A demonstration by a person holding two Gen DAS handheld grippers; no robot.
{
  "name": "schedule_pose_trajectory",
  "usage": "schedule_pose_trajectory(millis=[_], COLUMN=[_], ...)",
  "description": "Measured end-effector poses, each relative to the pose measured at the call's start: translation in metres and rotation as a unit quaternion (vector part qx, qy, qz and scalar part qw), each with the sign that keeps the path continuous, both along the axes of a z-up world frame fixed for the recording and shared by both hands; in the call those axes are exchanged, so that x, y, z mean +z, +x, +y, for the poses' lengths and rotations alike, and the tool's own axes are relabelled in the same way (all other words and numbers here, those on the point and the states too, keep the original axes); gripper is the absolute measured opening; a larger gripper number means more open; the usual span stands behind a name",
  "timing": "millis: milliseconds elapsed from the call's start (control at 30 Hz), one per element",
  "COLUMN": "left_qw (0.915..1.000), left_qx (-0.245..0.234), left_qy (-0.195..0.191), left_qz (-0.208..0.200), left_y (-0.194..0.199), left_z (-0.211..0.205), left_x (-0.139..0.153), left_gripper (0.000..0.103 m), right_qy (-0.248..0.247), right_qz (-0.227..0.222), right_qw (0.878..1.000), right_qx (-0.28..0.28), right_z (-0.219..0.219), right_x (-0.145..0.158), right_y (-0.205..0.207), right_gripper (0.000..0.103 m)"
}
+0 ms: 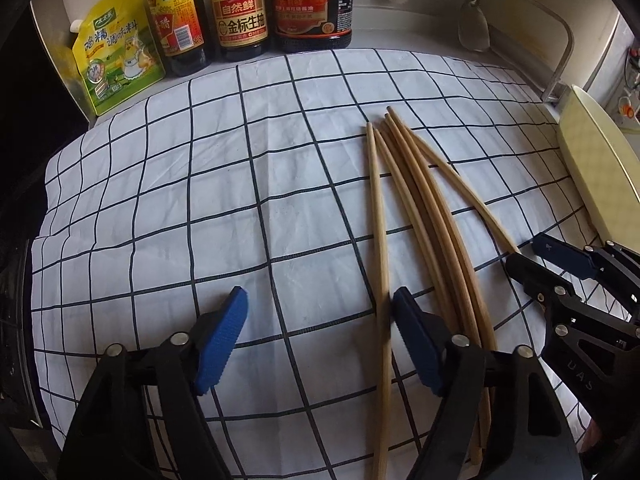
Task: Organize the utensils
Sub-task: 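Spread the chopsticks and close the right gripper on one while the left gripper grasps another, then carry the held chopsticks with both grippers over the white basin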
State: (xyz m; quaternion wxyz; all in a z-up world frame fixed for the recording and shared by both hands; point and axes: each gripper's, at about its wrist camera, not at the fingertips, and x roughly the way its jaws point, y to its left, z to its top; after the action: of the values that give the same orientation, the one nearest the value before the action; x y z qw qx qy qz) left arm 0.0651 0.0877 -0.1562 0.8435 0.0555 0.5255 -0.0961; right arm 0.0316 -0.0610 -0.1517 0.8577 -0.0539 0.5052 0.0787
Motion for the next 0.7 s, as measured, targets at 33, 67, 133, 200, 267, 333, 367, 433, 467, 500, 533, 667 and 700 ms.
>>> schedule_pose_trajectory(millis=[33, 67, 133, 200, 267, 333, 367, 433, 467, 500, 533, 667, 700], left_qw=[1.0, 0.9999, 0.9997, 0.9996, 0.9996, 0.9995, 0.9995, 0.9994, 0.9993, 0.9993, 0.9994, 0.9992, 0.9992], left_qx=[-0.006, -0.012, -0.024, -0.028, -0.028, -0.025, -0.024, -0.022, -0.022, -0.021, -0.021, -0.024, -0.025], left_qy=[0.0, -0.001, -0.003, 0.0, -0.004, -0.007, -0.01, -0.013, -0.015, -0.016, -0.018, -0.028, -0.029], left_qz=[-0.001, -0.002, 0.0, 0.005, 0.009, 0.016, 0.02, 0.025, 0.026, 0.025, 0.023, 0.015, 0.012], left_y=[-0.001, -0.002, -0.004, -0.005, -0.005, -0.006, -0.006, -0.008, -0.009, -0.011, -0.013, -0.018, -0.02], left_z=[-0.003, -0.005, -0.01, -0.013, -0.011, -0.008, -0.007, -0.004, -0.003, -0.002, -0.001, -0.004, -0.005], left_x=[0.001, 0.003, 0.005, 0.005, 0.005, 0.005, 0.006, 0.008, 0.011, 0.014, 0.018, 0.034, 0.039], left_gripper=[0.056, 0.044, 0.021, 0.007, 0.007, 0.007, 0.007, 0.007, 0.007, 0.007, 0.007, 0.007, 0.007], right_qy=[-0.003, -0.004, -0.006, 0.011, 0.031, 0.044, 0.051, 0.063, 0.068, 0.073, 0.076, 0.091, 0.093], right_qz=[0.0, 0.001, 0.004, 0.009, 0.016, 0.024, 0.028, 0.03, 0.031, 0.032, 0.033, 0.033, 0.031], right_qw=[1.0, 1.0, 1.0, 1.0, 0.999, 0.999, 0.998, 0.997, 0.996, 0.996, 0.995, 0.994, 0.994], right_qx=[0.006, 0.012, 0.014, 0.006, -0.007, -0.02, -0.026, -0.037, -0.041, -0.044, -0.047, -0.052, -0.052], right_z=[0.003, 0.006, 0.009, 0.006, 0.0, -0.006, -0.009, -0.014, -0.015, -0.017, -0.018, -0.022, -0.023], right_x=[0.0, 0.0, 0.0, 0.0, 0.001, 0.002, 0.003, 0.007, 0.009, 0.012, 0.015, 0.029, 0.033], right_y=[-0.001, -0.001, -0.002, -0.001, -0.002, -0.003, -0.005, -0.009, -0.012, -0.014, -0.016, -0.025, -0.027], right_gripper=[0.019, 0.011, 0.007, 0.006, 0.006, 0.006, 0.006, 0.006, 0.006, 0.006, 0.006, 0.006, 0.006])
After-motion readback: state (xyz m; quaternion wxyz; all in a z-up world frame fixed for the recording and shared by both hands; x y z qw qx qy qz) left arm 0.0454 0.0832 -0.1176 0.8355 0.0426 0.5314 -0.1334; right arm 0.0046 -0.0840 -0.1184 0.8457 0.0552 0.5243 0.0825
